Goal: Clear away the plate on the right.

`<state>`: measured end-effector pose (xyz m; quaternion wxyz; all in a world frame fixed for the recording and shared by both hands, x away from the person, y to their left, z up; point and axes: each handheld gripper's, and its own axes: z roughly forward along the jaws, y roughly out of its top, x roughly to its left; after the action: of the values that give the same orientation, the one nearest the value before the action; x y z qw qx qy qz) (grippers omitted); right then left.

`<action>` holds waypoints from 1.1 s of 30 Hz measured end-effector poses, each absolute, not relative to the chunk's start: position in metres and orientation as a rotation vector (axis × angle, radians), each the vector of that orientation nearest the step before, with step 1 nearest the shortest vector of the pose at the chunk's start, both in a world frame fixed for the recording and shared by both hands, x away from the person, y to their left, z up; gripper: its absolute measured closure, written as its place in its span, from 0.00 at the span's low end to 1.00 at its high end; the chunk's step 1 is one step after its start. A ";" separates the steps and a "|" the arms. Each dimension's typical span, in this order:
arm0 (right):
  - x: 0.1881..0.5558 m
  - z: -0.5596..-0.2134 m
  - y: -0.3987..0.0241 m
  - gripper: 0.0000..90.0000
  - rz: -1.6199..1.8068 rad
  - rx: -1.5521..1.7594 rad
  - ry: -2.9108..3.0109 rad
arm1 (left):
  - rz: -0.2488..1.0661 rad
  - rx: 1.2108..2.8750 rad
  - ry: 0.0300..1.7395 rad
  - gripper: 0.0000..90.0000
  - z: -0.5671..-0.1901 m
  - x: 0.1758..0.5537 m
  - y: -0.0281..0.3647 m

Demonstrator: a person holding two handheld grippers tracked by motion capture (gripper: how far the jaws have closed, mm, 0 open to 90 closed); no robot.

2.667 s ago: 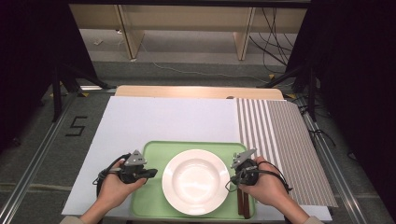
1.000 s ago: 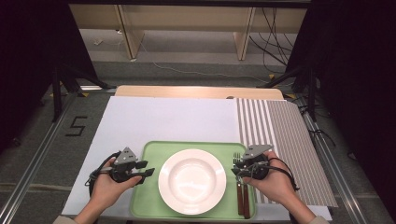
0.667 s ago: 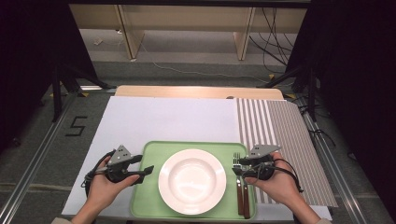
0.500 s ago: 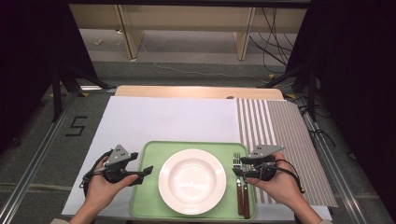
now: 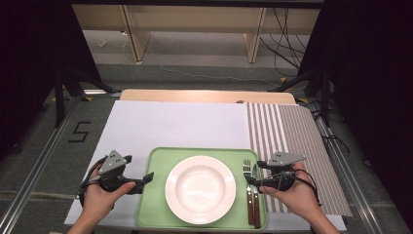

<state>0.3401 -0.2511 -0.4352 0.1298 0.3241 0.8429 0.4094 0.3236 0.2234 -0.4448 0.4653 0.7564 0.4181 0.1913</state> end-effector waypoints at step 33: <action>0.325 -0.442 -0.267 0.29 1.255 0.980 2.367 | 0.512 1.815 1.057 0.00 -0.445 0.314 0.244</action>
<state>0.3253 -0.2668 -0.4421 0.1440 0.3401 0.8210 0.4353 0.3141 0.2442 -0.4450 0.4705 0.7409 0.4313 0.2089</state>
